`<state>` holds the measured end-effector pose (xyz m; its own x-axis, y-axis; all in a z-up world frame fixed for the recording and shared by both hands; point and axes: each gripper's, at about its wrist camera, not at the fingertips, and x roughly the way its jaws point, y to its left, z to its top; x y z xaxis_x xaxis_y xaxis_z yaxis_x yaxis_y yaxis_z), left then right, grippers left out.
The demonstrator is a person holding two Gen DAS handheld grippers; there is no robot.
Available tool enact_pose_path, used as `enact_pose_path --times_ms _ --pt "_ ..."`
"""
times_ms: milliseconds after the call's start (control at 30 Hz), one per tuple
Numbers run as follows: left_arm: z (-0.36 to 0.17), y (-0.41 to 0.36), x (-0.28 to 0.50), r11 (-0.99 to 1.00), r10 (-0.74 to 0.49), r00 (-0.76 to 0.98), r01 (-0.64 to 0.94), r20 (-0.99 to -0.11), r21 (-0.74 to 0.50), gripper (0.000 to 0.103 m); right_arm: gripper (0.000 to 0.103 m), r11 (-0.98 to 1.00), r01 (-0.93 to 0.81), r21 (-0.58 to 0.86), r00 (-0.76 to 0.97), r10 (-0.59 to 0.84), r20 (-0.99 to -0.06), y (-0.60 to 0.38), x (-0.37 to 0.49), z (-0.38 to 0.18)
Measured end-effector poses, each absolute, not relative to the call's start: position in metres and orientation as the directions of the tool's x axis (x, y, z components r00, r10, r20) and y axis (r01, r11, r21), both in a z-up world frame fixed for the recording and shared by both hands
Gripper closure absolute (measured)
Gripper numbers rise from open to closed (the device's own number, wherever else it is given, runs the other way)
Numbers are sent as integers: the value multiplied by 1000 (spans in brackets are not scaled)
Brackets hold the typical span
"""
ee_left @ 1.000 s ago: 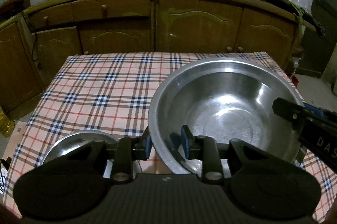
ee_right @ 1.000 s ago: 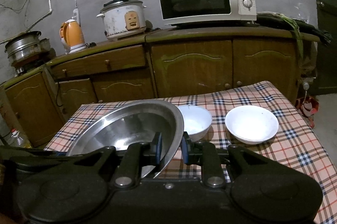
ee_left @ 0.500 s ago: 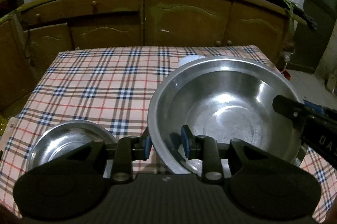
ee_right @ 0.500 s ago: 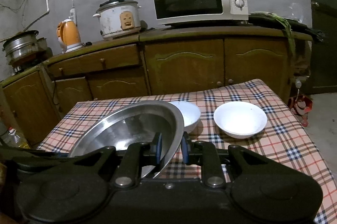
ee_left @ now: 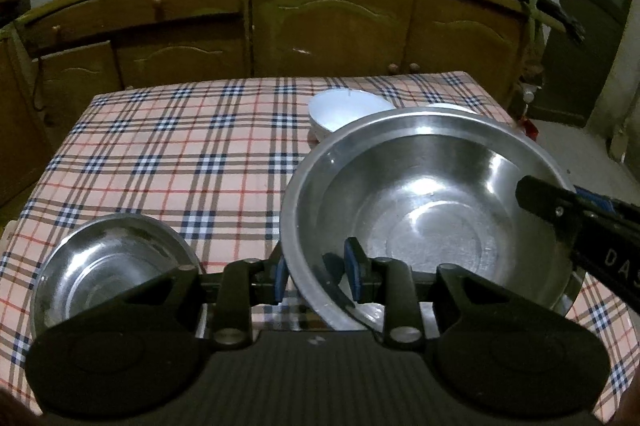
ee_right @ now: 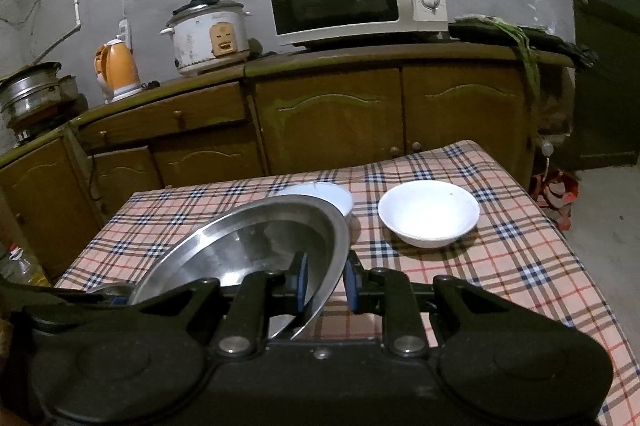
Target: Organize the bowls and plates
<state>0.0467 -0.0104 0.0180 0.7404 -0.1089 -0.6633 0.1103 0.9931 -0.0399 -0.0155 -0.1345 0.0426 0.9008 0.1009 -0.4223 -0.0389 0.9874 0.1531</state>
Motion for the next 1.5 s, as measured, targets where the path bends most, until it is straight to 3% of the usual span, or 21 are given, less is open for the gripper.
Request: enact_pose_path --times_ms 667,1500 --pt "-13 -46 34 986 -148 701 160 -697 -49 73 77 985 38 168 883 46 -466 -174 -39 9" --pt "-67 -54 39 991 -107 631 129 -768 -32 71 77 984 64 165 811 44 -583 -179 -29 -48"
